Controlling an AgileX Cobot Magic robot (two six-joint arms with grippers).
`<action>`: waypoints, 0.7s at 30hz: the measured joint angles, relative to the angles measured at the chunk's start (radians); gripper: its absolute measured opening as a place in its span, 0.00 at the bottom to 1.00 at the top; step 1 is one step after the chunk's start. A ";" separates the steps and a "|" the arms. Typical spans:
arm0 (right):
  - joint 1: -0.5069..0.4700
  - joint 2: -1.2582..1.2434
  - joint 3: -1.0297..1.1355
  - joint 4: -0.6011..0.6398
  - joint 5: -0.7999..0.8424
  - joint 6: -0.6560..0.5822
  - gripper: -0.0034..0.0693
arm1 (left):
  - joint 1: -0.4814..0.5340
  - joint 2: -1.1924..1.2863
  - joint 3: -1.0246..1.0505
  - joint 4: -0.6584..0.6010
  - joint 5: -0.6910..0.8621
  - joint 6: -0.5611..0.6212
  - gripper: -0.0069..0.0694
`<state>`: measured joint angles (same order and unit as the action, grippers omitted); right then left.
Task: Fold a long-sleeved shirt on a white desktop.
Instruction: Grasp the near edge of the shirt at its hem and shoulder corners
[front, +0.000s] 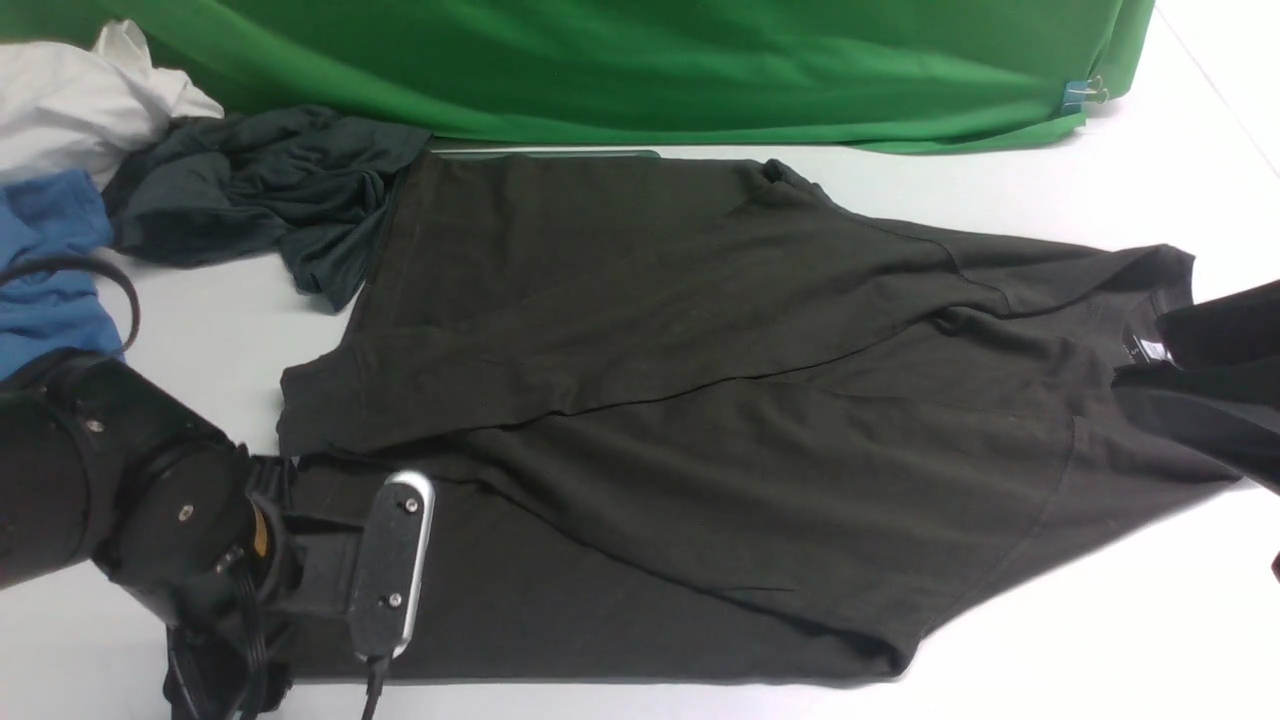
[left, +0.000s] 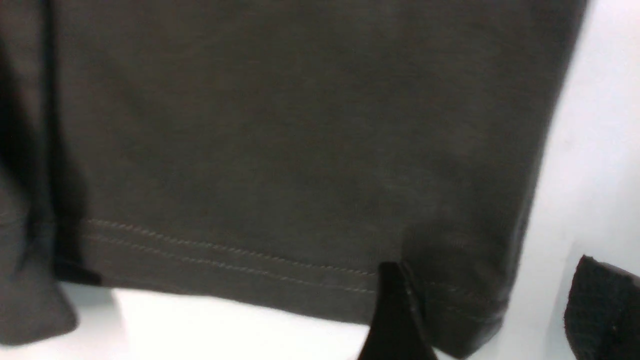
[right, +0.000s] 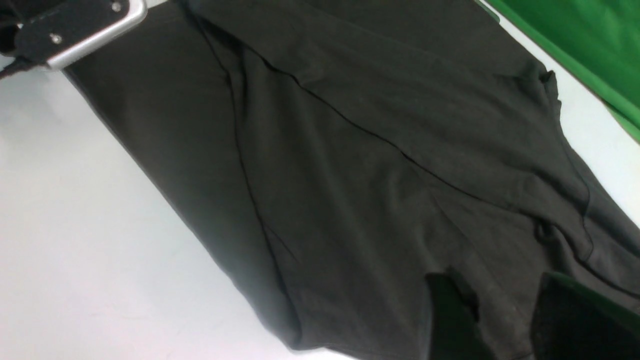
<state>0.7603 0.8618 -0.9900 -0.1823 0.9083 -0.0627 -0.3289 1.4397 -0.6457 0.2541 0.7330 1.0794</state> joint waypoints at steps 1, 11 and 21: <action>0.000 0.000 0.000 0.000 0.000 0.000 0.38 | 0.000 0.000 0.005 0.000 -0.002 0.002 0.64; 0.000 0.000 0.000 0.031 -0.005 0.000 0.38 | 0.000 0.088 0.012 0.086 -0.034 -0.056 0.57; -0.004 0.020 0.000 -0.126 -0.007 0.131 0.38 | 0.000 0.049 -0.014 0.139 0.018 -0.191 0.14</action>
<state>0.7563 0.8814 -0.9900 -0.3085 0.9011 0.0682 -0.3289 1.4882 -0.6596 0.3933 0.7512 0.8888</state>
